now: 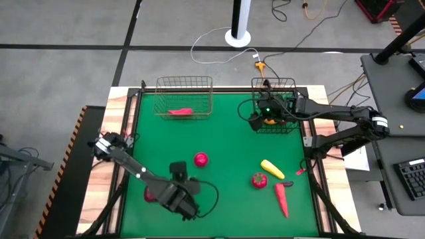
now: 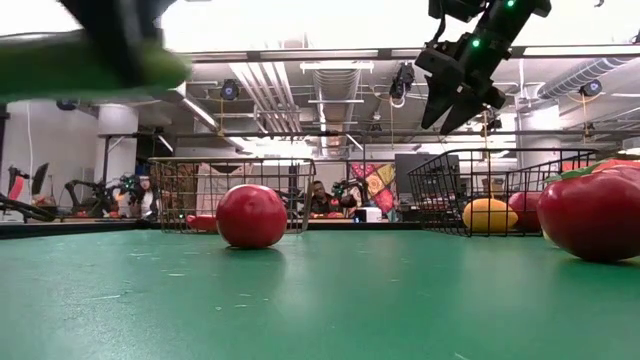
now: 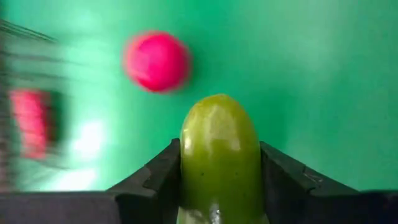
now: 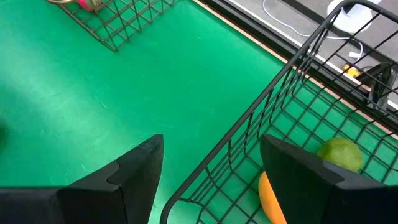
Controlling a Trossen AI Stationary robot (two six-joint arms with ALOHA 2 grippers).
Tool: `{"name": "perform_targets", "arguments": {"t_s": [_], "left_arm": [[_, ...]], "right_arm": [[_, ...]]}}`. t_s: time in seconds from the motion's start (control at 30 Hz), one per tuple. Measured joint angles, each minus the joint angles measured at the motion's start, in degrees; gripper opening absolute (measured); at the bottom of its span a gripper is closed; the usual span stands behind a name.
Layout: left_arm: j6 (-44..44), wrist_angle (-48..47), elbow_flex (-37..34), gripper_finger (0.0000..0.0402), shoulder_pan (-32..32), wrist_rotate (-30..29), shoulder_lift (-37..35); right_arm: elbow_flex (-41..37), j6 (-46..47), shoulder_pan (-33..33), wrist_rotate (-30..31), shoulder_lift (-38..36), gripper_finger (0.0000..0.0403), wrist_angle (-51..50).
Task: Sort produce into baskets
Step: Put the cucumber into the gold wire basket
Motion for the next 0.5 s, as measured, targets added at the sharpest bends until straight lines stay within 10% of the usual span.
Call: {"name": "perform_targets", "arguments": {"t_s": [0.27, 0.5], "left_arm": [[23.7, -4.6, 3.4, 0.0154, 5.2, -22.8, -5.1], [38.4, 0.2, -1.2, 0.0154, 18.4, -26.1, -16.2]], "right_arm": [[0.0, -0.5, 0.0, 0.0, 0.0, 0.0252, -0.1], [0.0, -1.3, 0.0, 0.0, 0.0, 0.0254, 0.2]]}}
